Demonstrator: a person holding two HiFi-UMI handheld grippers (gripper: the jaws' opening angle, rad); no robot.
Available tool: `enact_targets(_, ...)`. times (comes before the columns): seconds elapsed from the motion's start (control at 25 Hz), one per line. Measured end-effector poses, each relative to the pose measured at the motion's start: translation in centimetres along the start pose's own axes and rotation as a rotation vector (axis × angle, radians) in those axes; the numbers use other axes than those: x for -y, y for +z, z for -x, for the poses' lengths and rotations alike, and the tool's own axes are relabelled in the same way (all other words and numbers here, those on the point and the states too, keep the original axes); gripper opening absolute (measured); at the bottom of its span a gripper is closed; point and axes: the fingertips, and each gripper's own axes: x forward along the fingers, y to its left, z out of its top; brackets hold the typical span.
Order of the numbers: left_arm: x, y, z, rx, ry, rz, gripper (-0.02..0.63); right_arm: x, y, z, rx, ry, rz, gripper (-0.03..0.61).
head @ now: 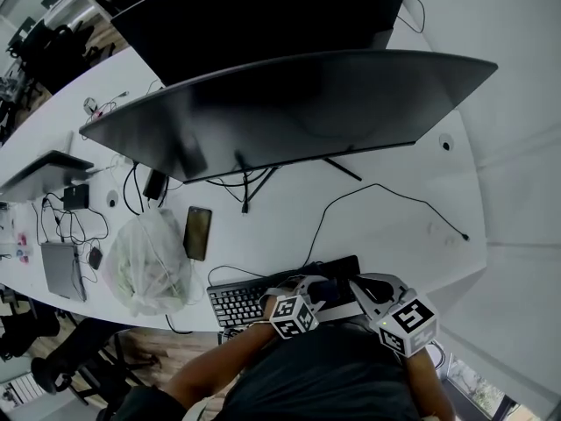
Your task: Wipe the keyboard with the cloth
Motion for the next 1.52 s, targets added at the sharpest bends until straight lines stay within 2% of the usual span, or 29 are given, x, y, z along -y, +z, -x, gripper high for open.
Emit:
enact_targets(0.12, -0.4, 0.0, 0.2, 0.025, -0.025, 0.023, 0.086, -0.3, -0.1, -0.2, 0.003, 0.012, 0.008, 0.011)
enact_targets(0.28, -6.1, -0.4, 2.1, 0.057, 0.147, 0.13, 0.086, -0.3, 0.0, 0.0, 0.011, 0.013, 0.009, 0.011)
enact_targets(0.32, -6.8, -0.7, 2.4, 0.051, 0.166, 0.143, 0.086, -0.3, -0.1, 0.1, 0.012, 0.01, 0.004, 0.011)
enact_targets(0.4, -5.8, -1.6, 2.2, 0.027, 0.133, 0.117, 0.086, -0.3, -0.4, 0.3, 0.015, 0.007, -0.002, 0.011)
enact_targets(0.52, -1.5, -2.3, 1.6, -0.031, 0.052, -0.051, 0.086, -0.3, -0.5, 0.5, 0.023, 0.004, -0.002, 0.011)
enact_targets(0.6, 1.2, -2.5, 1.6, -0.041, -0.012, -0.069, 0.086, -0.3, -0.6, 0.7, 0.026, 0.002, -0.006, 0.011)
enact_targets(0.68, 2.6, -2.8, 1.9, -0.035, -0.037, -0.059, 0.086, -0.3, -0.8, 0.8, 0.021, 0.001, -0.008, 0.011)
enact_targets(0.76, 1.8, -2.8, 2.3, -0.037, 0.005, -0.065, 0.086, -0.4, -1.1, 0.9, 0.016, 0.003, -0.008, 0.011)
enact_targets(0.84, -0.6, -3.0, 2.8, -0.034, 0.096, -0.06, 0.086, -0.6, -1.4, 0.8, 0.012, 0.007, -0.008, 0.011)
enact_targets(0.92, -3.2, -3.1, 3.2, -0.025, 0.18, 0.0, 0.086, -0.9, -1.6, 0.6, 0.008, 0.014, -0.005, 0.011)
enact_targets(0.96, -4.1, -3.1, 3.3, -0.025, 0.197, 0.036, 0.086, -1.0, -1.6, 0.5, 0.006, 0.016, -0.003, 0.011)
enact_targets(1.04, -4.2, -3.3, 2.7, -0.042, 0.173, 0.063, 0.086, -1.2, -1.6, 0.5, 0.005, 0.015, 0.001, 0.011)
enact_targets(1.2, -0.6, -3.5, 1.8, -0.071, 0.088, -0.002, 0.091, -1.2, -1.6, 0.7, 0.01, 0.008, 0.003, 0.011)
enact_targets(1.32, 2.8, -3.9, 2.4, -0.074, 0.011, 0.027, 0.091, -0.8, -1.8, 1.1, 0.019, -0.001, -0.006, 0.011)
enact_targets(1.4, 3.7, -4.7, 3.0, -0.083, 0.005, 0.044, 0.091, -0.7, -2.1, 1.3, 0.02, -0.003, -0.008, 0.011)
enact_targets(1.52, 2.7, -5.9, 3.9, -0.088, 0.059, 0.038, 0.091, -0.8, -2.6, 1.4, 0.012, 0.0, -0.009, 0.011)
